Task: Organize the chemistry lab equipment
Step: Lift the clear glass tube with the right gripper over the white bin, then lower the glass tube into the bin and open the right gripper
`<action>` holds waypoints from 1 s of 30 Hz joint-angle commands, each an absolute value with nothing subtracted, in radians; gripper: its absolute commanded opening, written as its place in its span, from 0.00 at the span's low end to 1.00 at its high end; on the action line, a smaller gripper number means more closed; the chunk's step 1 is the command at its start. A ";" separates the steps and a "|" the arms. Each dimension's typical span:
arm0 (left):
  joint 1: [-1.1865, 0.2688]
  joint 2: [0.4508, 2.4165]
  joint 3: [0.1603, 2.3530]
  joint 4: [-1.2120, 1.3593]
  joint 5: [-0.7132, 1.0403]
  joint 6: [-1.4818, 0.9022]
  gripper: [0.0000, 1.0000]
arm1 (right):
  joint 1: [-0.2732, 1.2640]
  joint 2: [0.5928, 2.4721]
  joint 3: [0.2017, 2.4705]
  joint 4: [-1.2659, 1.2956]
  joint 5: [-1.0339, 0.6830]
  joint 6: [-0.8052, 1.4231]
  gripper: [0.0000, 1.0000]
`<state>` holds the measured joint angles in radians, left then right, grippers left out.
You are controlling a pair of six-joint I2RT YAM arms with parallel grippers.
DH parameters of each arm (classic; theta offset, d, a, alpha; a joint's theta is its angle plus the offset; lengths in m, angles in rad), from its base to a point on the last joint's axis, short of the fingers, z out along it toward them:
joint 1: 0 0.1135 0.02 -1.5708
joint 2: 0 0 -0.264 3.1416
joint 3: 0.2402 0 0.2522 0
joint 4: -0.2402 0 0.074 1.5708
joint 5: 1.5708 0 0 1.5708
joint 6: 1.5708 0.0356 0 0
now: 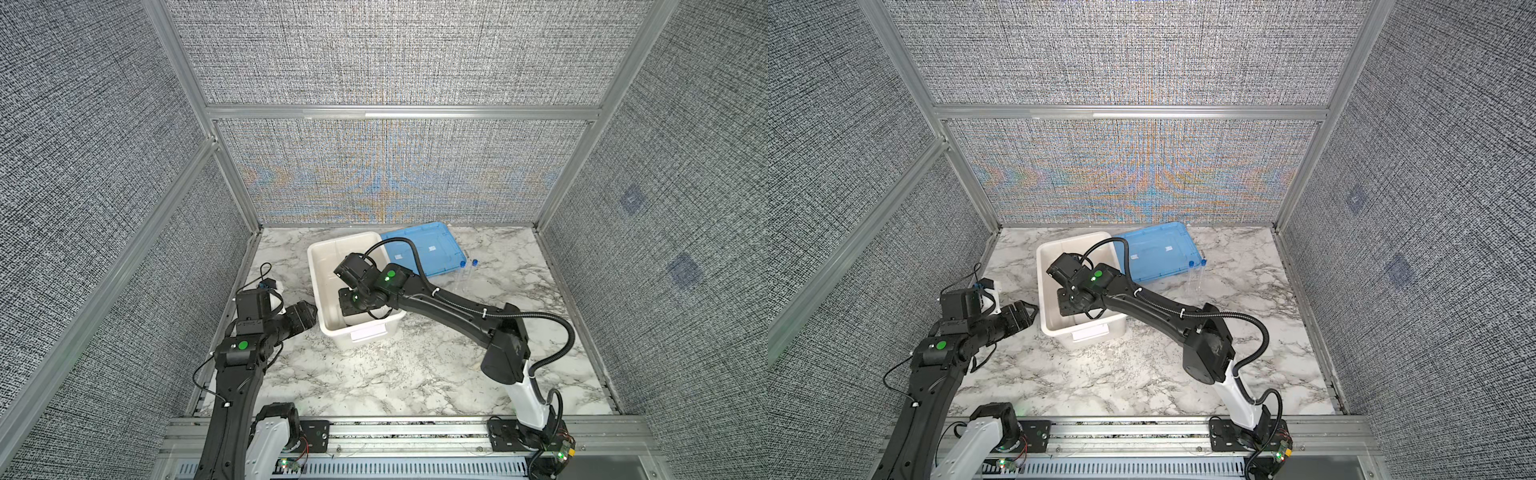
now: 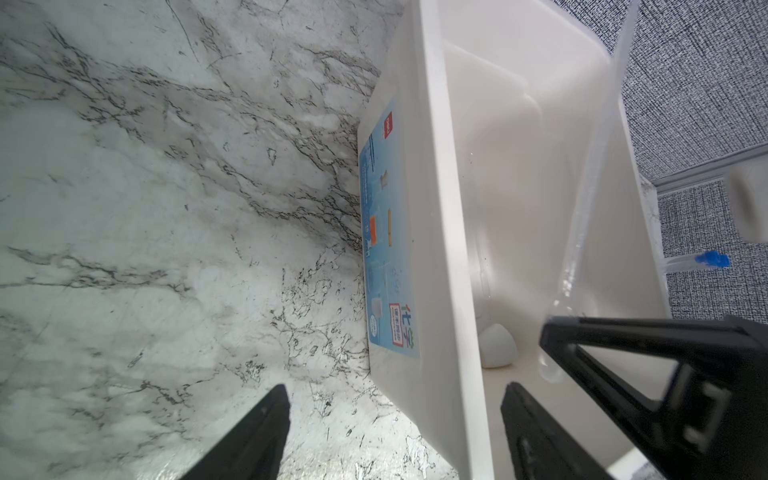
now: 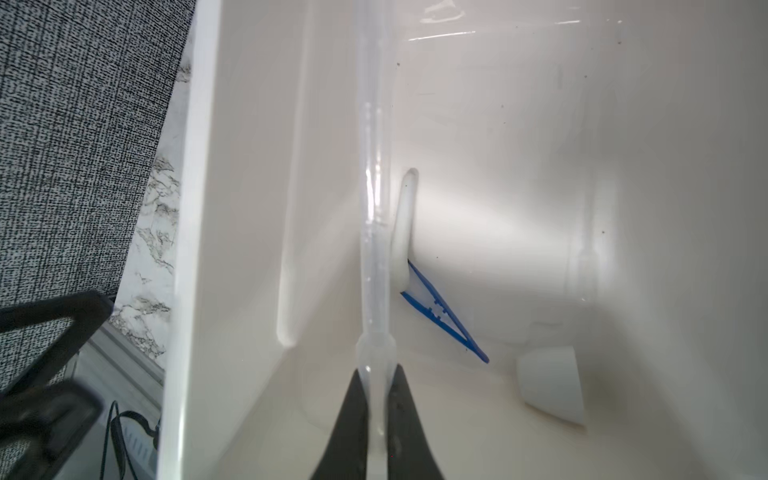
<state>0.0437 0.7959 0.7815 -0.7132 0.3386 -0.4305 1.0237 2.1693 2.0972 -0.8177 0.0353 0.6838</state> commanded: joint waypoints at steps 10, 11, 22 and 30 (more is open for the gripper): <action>0.045 0.775 0.781 -0.721 0.306 -0.438 0.81 | 0.990 2.375 2.235 -0.789 -0.069 0.660 0.10; 0.045 0.775 0.779 -0.719 0.304 -0.437 0.81 | 0.990 2.389 2.243 -0.789 -0.069 0.664 0.10; 0.045 0.775 0.780 -0.721 0.308 -0.436 0.81 | 0.972 2.489 2.283 -0.761 -0.103 0.672 0.11; 0.045 0.772 0.781 -0.721 0.306 -0.436 0.81 | 0.970 2.517 2.291 -0.712 -0.193 0.672 0.15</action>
